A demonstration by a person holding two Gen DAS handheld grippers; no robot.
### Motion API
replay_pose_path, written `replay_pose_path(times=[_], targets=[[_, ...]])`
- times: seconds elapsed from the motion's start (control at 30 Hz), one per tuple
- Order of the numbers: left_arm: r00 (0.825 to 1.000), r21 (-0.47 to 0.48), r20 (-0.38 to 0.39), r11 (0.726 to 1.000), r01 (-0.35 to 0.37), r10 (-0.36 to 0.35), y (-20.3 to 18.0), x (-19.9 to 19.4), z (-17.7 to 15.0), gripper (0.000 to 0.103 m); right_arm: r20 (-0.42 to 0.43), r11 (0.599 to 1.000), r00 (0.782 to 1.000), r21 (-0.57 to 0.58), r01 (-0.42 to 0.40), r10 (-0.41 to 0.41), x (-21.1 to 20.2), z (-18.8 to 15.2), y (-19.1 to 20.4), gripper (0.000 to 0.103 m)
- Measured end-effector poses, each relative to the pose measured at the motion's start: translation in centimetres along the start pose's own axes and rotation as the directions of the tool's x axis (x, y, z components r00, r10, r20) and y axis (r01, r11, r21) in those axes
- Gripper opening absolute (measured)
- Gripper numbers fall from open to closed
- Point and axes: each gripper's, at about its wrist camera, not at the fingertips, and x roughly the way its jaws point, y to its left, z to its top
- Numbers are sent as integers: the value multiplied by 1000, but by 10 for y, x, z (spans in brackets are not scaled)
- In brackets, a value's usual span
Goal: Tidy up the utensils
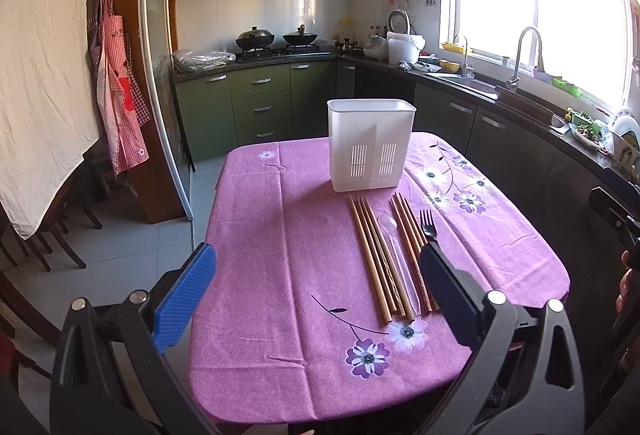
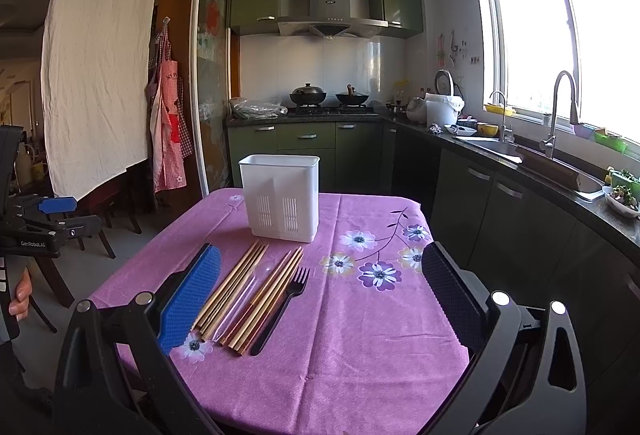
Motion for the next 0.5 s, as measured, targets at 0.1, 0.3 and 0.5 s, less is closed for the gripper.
replay_pose_path(times=[0.1,0.3,0.5], targets=[[1000,0,-1,1000,1,-1,0,0,0,97,-1,1000,1000,-1,0,0,0,0,0,99],[1000,1,-1,1000,0,0,0,0,0,97,-4,1000,1000,-2,-2,2,2,-1,1,99],[1000,4,-8,1000,1,-1,0,1,0,97,-4,1000,1000,-2,-1,1,2,-1,1,99]])
